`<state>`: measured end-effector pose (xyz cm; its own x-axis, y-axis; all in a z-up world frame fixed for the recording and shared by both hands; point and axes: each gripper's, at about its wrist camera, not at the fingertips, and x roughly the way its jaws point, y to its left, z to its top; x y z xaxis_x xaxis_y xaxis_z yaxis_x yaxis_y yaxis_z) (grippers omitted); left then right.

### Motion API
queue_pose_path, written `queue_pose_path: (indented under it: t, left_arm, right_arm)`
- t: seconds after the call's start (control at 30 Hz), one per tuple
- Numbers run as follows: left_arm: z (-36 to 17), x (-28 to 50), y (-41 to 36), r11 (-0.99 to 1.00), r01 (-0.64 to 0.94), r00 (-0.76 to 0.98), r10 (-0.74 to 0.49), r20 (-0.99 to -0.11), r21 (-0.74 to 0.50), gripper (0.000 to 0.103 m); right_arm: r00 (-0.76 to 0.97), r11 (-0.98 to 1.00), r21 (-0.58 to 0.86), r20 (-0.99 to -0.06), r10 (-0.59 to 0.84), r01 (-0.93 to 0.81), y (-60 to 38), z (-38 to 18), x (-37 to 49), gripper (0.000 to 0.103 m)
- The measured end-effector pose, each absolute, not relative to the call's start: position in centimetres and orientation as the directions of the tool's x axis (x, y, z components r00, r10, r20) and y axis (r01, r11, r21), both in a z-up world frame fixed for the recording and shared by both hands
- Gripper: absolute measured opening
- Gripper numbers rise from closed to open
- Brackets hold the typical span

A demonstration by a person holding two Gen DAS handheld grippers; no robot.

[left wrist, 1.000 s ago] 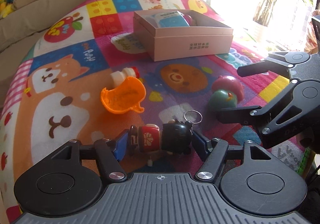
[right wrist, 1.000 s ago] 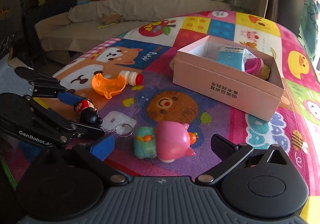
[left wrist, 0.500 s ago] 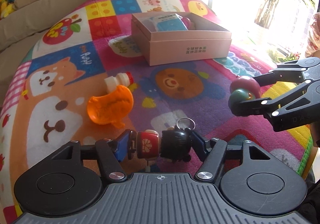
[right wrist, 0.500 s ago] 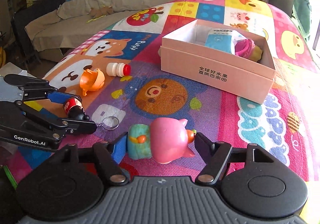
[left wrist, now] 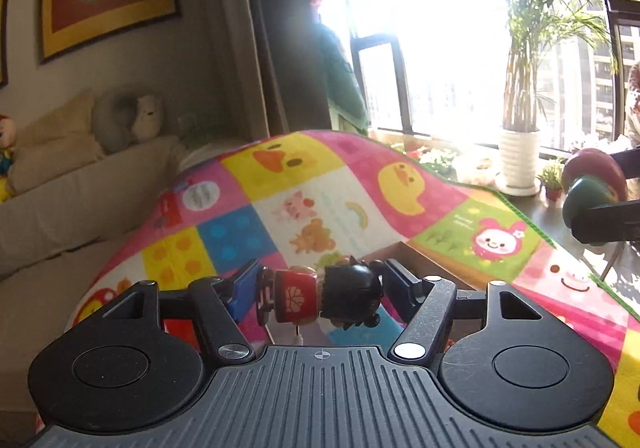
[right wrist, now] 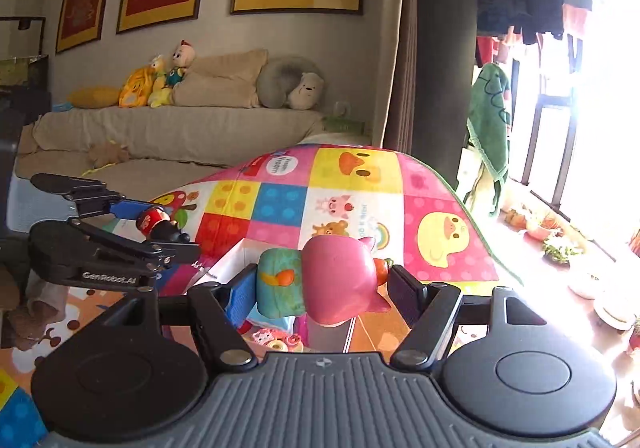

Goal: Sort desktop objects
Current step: 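Drop the doll in the box with left while right grasps the pink pig toy, then release the pink pig toy into the box with the right tool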

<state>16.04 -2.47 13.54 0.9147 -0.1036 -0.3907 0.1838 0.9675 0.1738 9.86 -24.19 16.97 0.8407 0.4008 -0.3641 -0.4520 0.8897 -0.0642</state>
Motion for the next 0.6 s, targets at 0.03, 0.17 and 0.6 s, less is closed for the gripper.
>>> queue_pose_path:
  t: [0.03,0.17,0.6]
  left_arm:
    - [13.2,17.5,-2.2,0.972,0.17,0.908,-0.09,-0.408,0.163,0.085]
    - [11.4,17.8,-0.5,0.981,0.149,0.894,-0.08,-0.441,0.123,0.094]
    - [6.5,4.7,1.0,0.978,0.208,0.842,-0.177,-0.509,0.003,0.102]
  right_arm:
    - [0.845,0.895,-0.063,-0.365,0.392,-0.442,-24.1,16.9,10.7,0.07]
    - [0.851,0.914,-0.036,-0.382,0.361,-0.404,-24.4,15.7,13.0,0.07]
    - [0.813,0.899,-0.115,-0.487,0.32,-0.423,-19.3,10.4,19.6,0.07]
